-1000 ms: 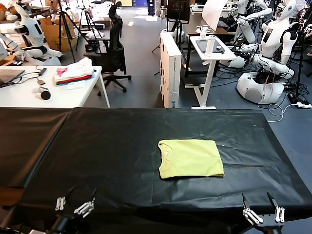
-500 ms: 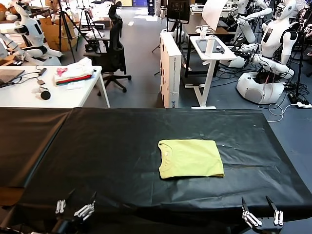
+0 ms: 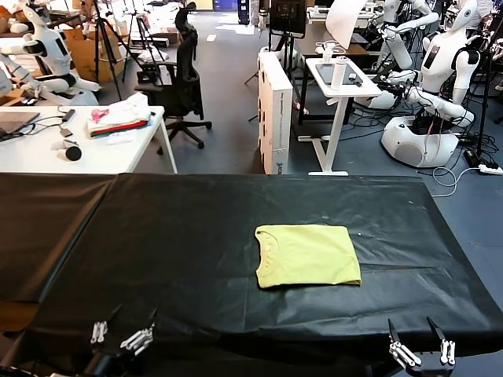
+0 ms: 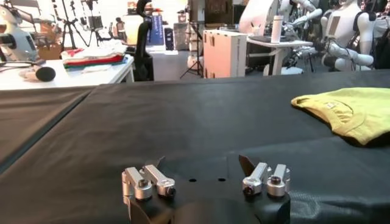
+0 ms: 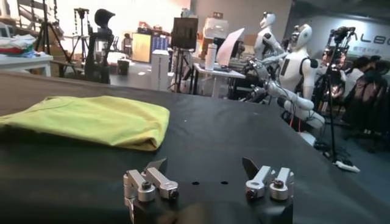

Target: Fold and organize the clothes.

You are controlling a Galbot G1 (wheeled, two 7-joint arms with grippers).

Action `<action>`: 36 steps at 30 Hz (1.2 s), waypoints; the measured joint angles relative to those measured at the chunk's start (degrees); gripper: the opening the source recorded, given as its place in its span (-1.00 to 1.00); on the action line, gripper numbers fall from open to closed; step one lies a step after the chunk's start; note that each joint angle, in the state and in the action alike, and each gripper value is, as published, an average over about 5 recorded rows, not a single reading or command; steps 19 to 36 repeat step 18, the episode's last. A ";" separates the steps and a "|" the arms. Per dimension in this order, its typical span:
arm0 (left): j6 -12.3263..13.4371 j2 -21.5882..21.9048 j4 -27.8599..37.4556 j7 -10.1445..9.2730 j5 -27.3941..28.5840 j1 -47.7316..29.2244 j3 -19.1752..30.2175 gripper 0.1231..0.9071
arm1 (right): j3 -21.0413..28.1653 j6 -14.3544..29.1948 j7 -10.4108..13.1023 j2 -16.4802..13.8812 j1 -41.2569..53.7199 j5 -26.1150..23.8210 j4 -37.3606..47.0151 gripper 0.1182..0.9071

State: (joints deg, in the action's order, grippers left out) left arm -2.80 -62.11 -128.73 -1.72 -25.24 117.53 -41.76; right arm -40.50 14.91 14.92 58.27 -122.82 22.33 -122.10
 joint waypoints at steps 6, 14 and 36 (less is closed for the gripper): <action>-0.05 0.08 0.15 0.34 0.03 -0.20 0.09 1.00 | -0.03 -0.01 -0.04 -0.12 0.00 0.15 -0.03 1.00; -0.14 0.03 0.17 0.54 0.11 -0.08 0.03 1.00 | -0.03 -0.14 -0.06 -0.33 0.12 0.29 -0.04 1.00; -0.22 0.06 0.17 0.62 0.11 -0.05 -0.05 1.00 | -0.02 -0.26 -0.07 -0.41 0.18 0.35 -0.05 1.00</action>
